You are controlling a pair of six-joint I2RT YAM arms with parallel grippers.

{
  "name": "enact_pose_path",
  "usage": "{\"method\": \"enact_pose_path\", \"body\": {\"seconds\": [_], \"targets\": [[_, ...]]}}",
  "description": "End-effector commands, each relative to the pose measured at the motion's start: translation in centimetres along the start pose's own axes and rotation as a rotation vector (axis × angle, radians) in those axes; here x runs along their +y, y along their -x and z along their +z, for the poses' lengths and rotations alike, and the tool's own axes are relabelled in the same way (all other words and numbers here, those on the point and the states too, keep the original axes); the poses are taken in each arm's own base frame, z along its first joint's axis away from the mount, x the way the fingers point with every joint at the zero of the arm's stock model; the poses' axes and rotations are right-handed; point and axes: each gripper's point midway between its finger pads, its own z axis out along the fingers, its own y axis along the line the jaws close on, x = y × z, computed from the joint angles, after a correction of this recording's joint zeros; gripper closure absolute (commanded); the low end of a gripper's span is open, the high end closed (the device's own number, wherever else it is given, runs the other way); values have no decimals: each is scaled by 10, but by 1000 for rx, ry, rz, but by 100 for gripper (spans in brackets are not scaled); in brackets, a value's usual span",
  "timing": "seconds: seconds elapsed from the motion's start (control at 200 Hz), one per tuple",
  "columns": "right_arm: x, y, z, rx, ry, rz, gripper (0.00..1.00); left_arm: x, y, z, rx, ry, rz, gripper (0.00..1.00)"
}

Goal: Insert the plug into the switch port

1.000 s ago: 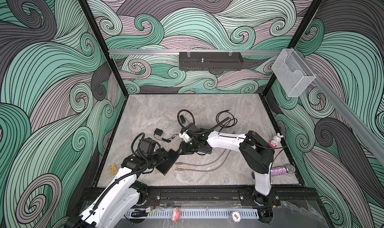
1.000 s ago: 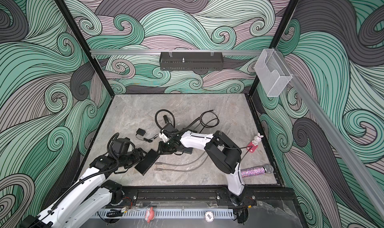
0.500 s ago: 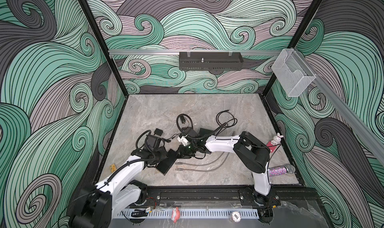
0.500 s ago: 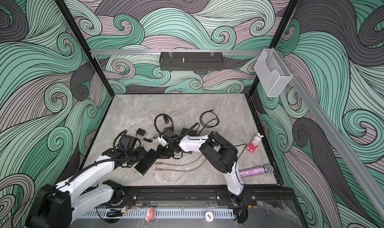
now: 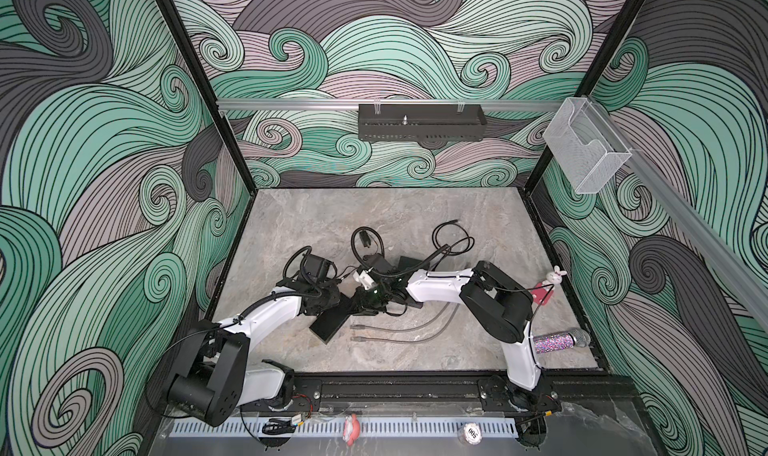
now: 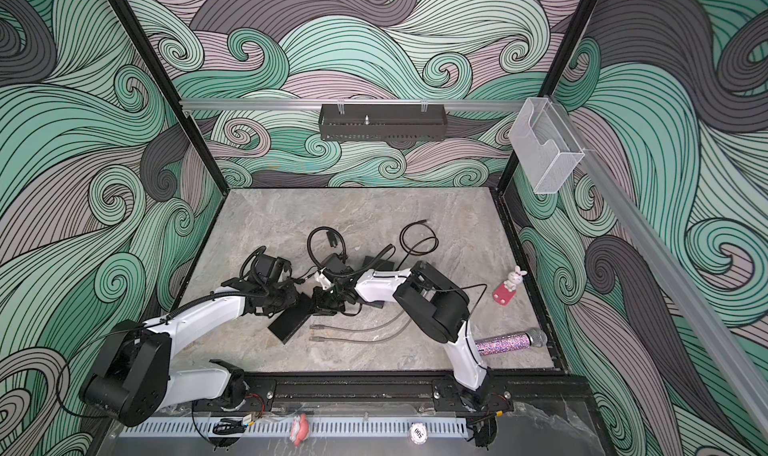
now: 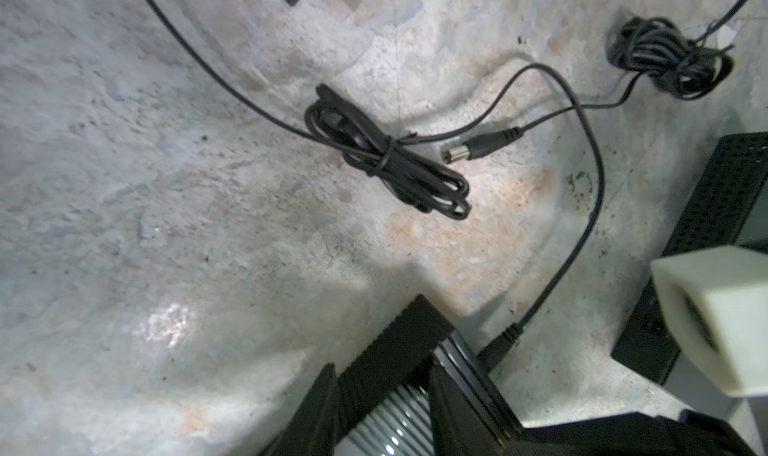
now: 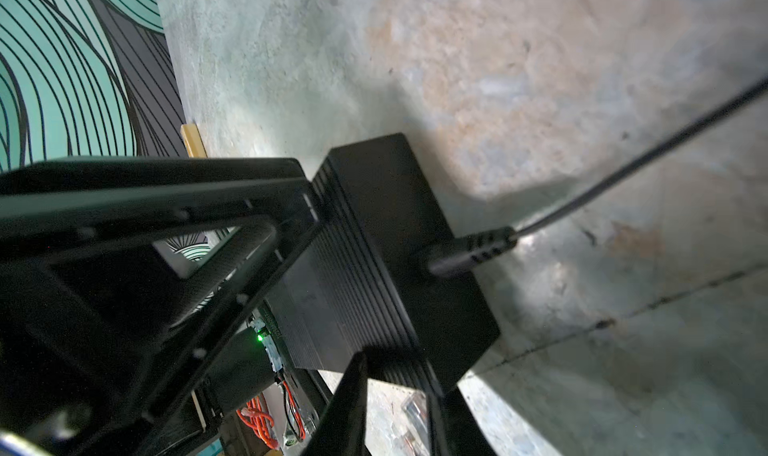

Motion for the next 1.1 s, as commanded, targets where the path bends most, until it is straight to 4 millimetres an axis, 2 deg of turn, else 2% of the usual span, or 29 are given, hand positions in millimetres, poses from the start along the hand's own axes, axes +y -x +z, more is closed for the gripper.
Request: {"method": "enact_pose_path", "body": {"seconds": [0.0, 0.18, 0.345, 0.56, 0.725, 0.831, 0.946, 1.091], "targets": [[3, 23, -4, -50, 11, 0, 74, 0, 6, 2, 7, 6, 3, 63], [-6, 37, -15, -68, -28, -10, 74, 2, 9, 1, 5, 8, -6, 62], [-6, 46, -23, -77, -24, -12, 74, 5, 8, 1, 8, 9, -11, 62], [-12, 41, -25, -77, -36, -10, 74, 4, 5, 2, 18, -3, -21, 62], [-20, 35, -41, -96, -74, -51, 74, 3, 6, -5, 13, -5, -34, 61], [-24, 18, -59, -82, -120, -193, 72, 2, 9, -19, -13, -3, -37, 53], [-33, -14, -77, -23, -214, -418, 67, -6, 16, -47, -61, -43, -33, 41], [-50, -52, -89, 77, -393, -630, 65, -31, 15, -93, -117, -202, -7, 39]]}}
